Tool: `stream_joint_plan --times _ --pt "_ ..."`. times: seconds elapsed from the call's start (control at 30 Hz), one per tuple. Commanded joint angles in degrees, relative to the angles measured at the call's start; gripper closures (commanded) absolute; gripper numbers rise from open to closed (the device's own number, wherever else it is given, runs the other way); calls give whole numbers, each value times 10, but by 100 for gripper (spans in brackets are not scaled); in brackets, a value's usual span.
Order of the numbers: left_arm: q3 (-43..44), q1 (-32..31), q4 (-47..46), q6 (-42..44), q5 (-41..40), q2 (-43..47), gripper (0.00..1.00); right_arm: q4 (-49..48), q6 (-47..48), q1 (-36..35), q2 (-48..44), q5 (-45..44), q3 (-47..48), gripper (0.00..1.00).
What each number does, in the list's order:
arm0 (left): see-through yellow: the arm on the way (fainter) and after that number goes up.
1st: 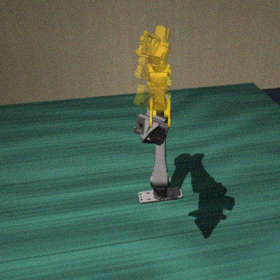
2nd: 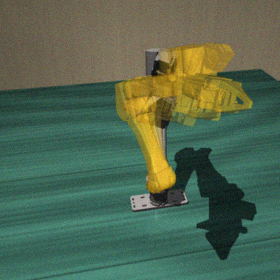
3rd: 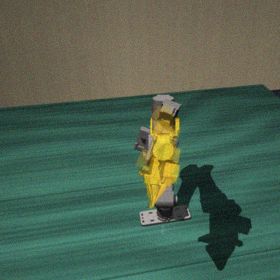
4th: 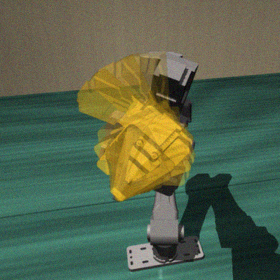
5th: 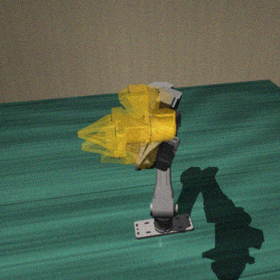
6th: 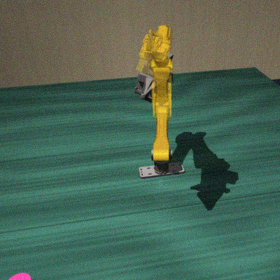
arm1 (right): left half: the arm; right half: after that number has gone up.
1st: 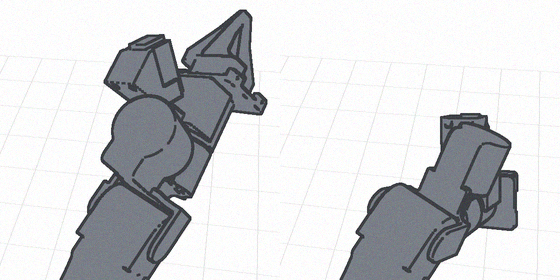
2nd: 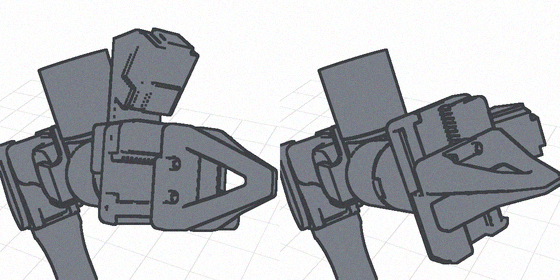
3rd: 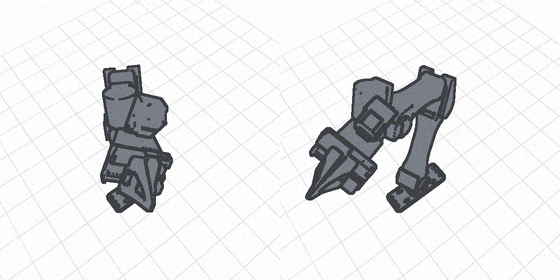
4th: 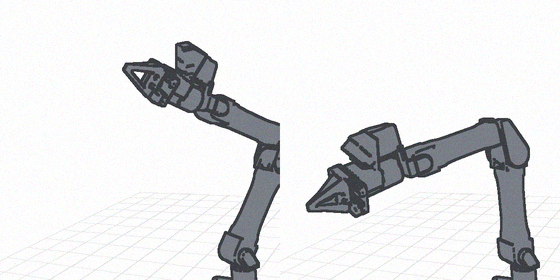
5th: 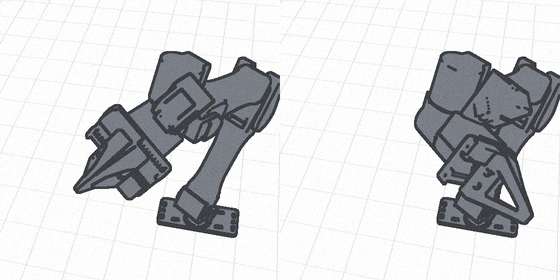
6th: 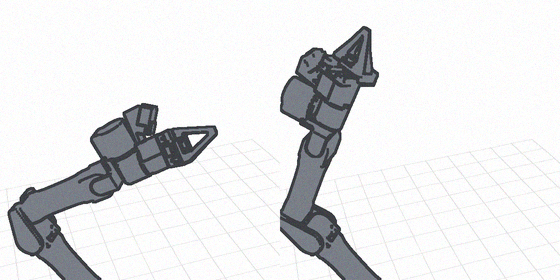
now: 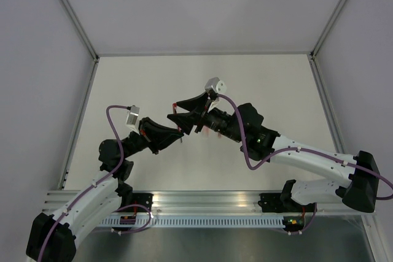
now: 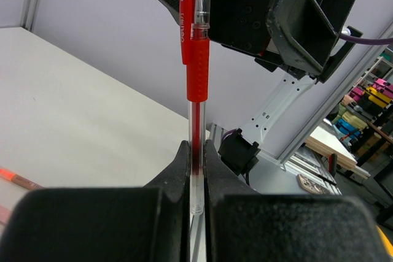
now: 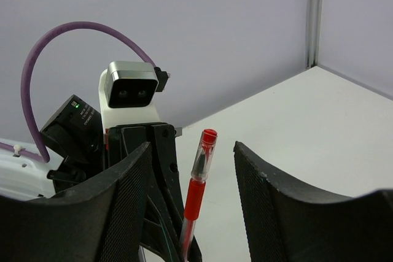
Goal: Insert the pens into the pen caps
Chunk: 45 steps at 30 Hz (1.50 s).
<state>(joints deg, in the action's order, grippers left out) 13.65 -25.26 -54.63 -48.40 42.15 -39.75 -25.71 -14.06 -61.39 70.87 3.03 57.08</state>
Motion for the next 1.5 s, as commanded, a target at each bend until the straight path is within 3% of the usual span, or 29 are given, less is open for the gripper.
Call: stream_joint_plan --times 0.0,0.37,0.7,0.87,1.03,1.47 --pt "14 0 -31 -2 6 3 98 -5 9 -2 -5 -7 25 39" --pt "15 -1 -31 -1 6 2 98 0 5 -1 -4 -20 35 43" --pt "15 0 -32 -1 7 3 98 17 2 -2 6 -7 41 71" --pt "16 0 -31 -2 7 -1 98 33 1 -2 19 15 51 80" --pt "15 0 -30 -2 7 1 98 55 -2 -2 27 17 57 100" --pt "15 0 15 10 -71 40 98 51 -56 -2 47 38 11 100"
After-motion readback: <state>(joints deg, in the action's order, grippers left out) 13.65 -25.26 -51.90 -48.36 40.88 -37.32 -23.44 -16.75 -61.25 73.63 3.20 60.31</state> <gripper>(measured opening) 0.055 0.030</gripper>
